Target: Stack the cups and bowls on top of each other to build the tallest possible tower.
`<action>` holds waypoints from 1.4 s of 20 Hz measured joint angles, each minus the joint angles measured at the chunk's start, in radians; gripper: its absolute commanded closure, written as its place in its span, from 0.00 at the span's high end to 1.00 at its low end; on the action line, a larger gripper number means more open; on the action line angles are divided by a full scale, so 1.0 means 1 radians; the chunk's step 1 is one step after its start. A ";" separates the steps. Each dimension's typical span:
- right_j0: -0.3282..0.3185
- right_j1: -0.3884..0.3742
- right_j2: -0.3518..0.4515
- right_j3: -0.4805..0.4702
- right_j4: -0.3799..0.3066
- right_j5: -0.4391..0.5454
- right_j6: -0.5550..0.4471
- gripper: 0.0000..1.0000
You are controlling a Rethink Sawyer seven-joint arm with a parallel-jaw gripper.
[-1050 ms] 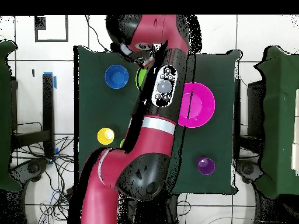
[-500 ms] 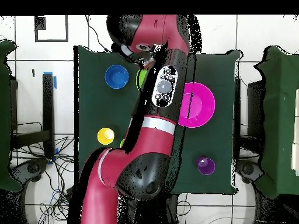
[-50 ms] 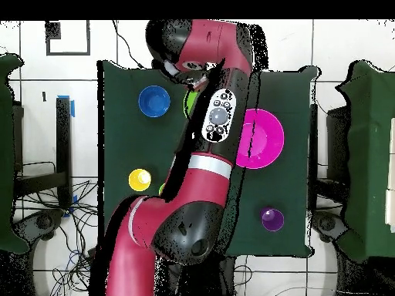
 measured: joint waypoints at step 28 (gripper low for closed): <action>0.003 0.009 0.000 0.025 -0.004 -0.061 0.000 0.00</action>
